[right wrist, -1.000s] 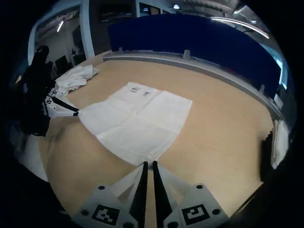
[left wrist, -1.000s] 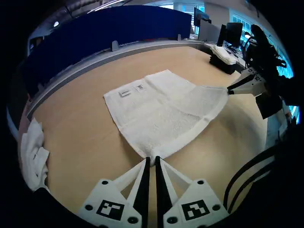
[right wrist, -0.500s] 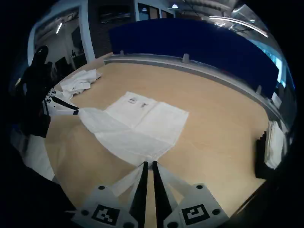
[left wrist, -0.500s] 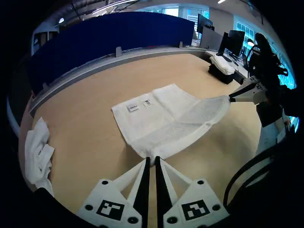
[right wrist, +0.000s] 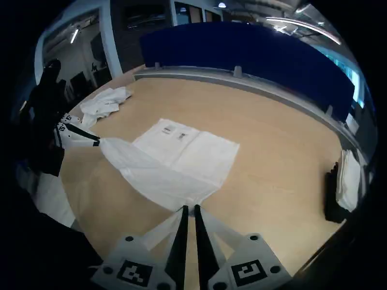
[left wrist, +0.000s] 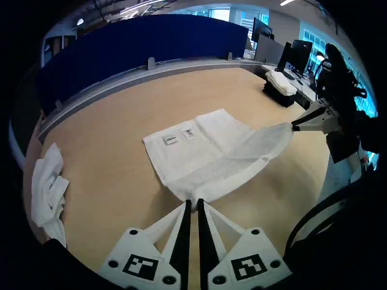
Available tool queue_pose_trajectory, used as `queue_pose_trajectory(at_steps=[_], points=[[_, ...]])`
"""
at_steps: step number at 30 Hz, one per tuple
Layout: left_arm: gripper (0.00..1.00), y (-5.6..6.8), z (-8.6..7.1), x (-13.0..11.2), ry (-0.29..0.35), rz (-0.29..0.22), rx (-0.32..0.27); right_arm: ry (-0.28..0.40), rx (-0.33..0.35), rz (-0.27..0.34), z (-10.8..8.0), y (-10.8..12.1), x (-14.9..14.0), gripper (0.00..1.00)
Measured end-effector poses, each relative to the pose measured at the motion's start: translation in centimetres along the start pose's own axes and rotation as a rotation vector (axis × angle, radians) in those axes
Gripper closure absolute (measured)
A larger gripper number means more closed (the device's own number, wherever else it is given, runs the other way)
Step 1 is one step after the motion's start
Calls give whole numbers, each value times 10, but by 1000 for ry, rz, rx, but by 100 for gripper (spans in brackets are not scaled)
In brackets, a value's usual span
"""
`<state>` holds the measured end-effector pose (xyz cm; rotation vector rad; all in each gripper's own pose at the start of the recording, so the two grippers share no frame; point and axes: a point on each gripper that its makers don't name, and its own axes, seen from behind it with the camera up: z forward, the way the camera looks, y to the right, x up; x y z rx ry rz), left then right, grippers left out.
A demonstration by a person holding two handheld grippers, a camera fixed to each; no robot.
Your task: Fold towel
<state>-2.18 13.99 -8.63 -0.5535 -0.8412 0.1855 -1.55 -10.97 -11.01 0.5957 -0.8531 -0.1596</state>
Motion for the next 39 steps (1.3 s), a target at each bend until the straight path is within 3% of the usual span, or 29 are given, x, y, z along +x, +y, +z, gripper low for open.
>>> queue_pose_trajectory(at_steps=[11, 18, 29, 39], points=[[90, -8, 2, 12, 6, 8, 5, 9, -6, 2, 6, 5, 14, 90], [90, -26, 13, 31, 21, 29, 32, 25, -21, -4, 21, 20, 35, 90], [90, -53, 47, 60, 32, 20, 51, 30, -48, 4, 58, 51, 63, 90], [90, -66, 84, 61, -2, 28, 51, -10, -66, 40, 92, 70, 60, 90]])
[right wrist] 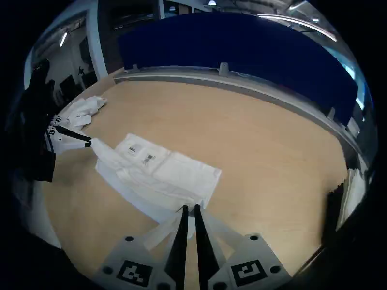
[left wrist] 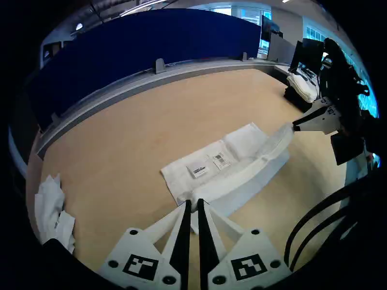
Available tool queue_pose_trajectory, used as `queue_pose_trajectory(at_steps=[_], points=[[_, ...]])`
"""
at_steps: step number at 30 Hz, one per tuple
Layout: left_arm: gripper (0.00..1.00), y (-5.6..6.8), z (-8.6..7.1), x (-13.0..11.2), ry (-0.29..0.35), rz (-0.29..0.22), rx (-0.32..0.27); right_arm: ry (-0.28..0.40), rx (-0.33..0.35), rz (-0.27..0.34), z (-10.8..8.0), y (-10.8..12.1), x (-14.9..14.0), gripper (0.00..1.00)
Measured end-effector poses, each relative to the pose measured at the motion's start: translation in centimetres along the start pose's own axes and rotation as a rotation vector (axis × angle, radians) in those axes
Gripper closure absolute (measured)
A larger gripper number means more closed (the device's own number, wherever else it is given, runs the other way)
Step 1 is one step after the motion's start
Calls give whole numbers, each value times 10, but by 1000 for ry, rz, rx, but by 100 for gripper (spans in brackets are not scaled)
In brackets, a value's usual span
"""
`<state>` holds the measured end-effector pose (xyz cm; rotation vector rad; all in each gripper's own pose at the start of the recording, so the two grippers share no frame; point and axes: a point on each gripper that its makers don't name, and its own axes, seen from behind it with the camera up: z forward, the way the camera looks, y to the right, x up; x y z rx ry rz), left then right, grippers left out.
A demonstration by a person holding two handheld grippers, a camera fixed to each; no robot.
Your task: Fold towel
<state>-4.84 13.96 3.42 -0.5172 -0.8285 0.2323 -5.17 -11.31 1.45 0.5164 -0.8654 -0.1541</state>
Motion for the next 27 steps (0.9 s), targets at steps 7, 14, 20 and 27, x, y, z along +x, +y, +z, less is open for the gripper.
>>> queue_pose_trajectory(at_steps=[7, 14, 20, 27], points=[[90, -4, 16, -10, -30, -7, -7, -23, -3, 16, 13, 3, -6, 90], [90, -8, 27, -11, -45, -1, -4, -43, -13, 25, 28, 7, -5, 90], [90, -14, 40, -8, -55, -13, 7, -61, -23, 48, 42, 14, -4, 90], [90, -21, 56, -9, -71, -19, 22, -76, -35, 74, 54, 21, -1, 90]])
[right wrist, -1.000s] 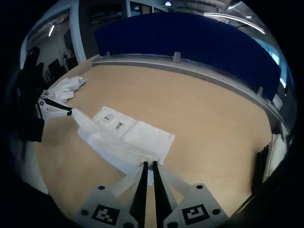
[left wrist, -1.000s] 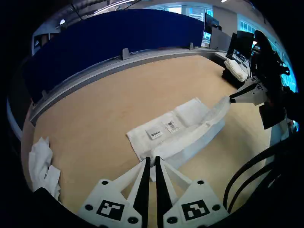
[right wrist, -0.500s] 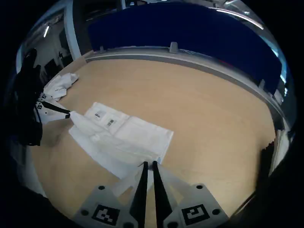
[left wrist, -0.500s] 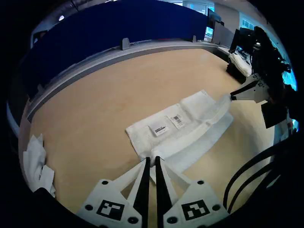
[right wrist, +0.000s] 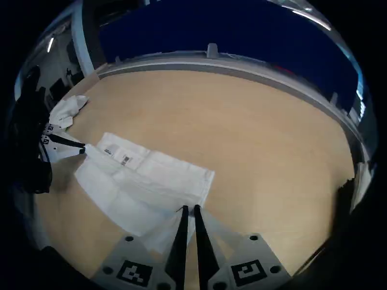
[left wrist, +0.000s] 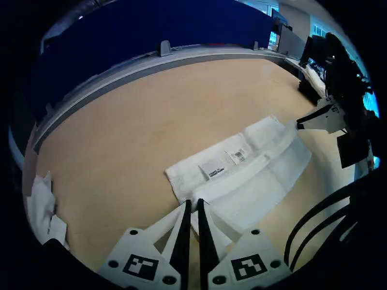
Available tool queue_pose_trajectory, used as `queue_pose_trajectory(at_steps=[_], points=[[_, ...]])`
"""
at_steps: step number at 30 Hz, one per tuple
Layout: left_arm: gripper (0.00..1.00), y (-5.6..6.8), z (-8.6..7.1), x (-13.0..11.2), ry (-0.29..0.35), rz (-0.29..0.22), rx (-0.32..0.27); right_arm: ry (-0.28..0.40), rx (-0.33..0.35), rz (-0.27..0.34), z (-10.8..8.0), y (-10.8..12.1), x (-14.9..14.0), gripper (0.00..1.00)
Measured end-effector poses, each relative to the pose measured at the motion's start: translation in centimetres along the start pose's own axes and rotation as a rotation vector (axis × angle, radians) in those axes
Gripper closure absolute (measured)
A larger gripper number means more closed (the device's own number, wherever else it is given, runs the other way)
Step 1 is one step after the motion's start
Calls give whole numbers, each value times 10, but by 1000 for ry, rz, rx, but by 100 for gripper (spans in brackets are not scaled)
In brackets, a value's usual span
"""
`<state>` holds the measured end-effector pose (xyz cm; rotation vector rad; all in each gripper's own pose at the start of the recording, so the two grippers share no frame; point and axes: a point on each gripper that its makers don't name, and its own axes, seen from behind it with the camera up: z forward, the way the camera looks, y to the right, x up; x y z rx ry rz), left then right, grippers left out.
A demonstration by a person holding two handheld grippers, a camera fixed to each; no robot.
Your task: Fold towel
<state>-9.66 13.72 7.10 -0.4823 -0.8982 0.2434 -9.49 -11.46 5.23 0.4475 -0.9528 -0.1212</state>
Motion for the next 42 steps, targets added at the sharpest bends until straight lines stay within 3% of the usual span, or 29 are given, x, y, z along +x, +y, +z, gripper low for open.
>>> queue_pose_trajectory(at_steps=[8, 13, 16, 20, 22, 24, 42], points=[[86, -9, 9, 4, -7, 5, 34, -10, -8, 31, 10, 4, 4, 88], [73, -11, 10, 7, -2, -6, 42, -7, -21, 39, 13, 7, 5, 83], [59, -14, 10, 8, -1, -12, 51, 1, -36, 38, 14, 10, 6, 64], [32, -20, 8, 8, 0, -21, 67, 11, -52, 30, 12, 14, 7, 35], [10, -22, 7, 7, 3, -27, 72, 18, -55, 24, 11, 14, 8, 25], [5, -24, 6, 7, 6, -31, 76, 25, -57, 19, 10, 14, 9, 14], [5, -33, -15, 2, 44, -72, 124, 34, -23, 3, -4, 4, 0, 10]])
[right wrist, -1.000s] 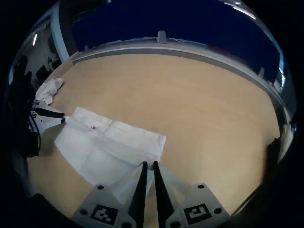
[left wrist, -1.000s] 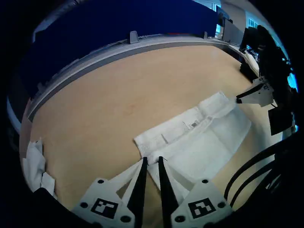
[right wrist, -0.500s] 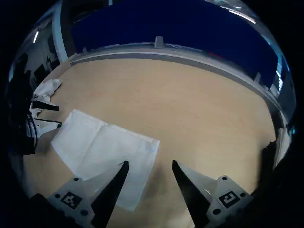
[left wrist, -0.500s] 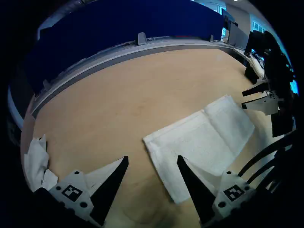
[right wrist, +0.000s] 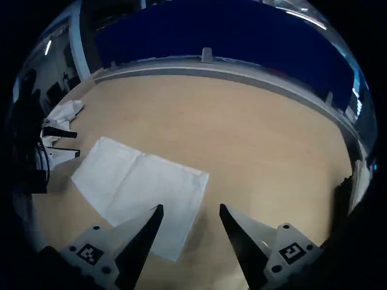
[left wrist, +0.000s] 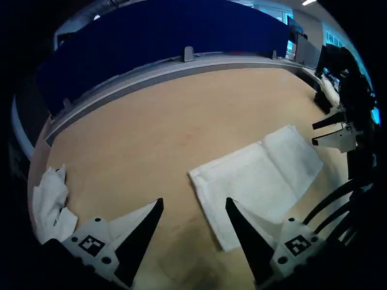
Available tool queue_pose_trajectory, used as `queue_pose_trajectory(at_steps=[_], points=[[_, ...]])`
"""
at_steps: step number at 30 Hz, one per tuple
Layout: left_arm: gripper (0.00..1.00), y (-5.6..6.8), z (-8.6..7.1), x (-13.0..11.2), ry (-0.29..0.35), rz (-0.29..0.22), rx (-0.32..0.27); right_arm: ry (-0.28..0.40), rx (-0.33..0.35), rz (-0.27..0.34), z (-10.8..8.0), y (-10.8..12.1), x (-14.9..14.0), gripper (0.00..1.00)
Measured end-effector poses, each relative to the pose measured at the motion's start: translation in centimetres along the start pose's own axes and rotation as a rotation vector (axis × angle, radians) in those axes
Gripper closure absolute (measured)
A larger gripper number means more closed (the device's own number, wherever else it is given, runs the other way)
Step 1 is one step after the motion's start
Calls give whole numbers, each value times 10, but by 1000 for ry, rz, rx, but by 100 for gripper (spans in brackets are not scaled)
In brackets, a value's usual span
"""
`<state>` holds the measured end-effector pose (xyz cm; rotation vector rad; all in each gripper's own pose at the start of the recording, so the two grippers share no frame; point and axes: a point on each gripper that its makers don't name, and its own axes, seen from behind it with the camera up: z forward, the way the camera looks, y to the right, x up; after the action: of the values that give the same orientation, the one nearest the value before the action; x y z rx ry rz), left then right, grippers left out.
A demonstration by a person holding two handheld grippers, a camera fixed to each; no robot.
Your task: Fold towel
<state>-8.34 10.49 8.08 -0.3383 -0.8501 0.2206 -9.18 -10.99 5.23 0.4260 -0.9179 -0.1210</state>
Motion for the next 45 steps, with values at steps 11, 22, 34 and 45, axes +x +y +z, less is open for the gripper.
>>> queue_pose_trajectory(at_steps=[11, 22, 34, 45], points=[[5, -14, -33, -23, 21, -71, 66, -33, 56, -71, -14, -17, -24, 10], [4, -21, -77, -64, 29, -177, 132, -63, 112, -122, -26, -28, -46, 10], [5, -30, -109, -96, 20, -229, 165, -95, 135, -163, -29, -31, -59, 10], [5, -36, -124, -100, 27, -226, 180, -126, 156, -219, -30, -39, -75, 11]])
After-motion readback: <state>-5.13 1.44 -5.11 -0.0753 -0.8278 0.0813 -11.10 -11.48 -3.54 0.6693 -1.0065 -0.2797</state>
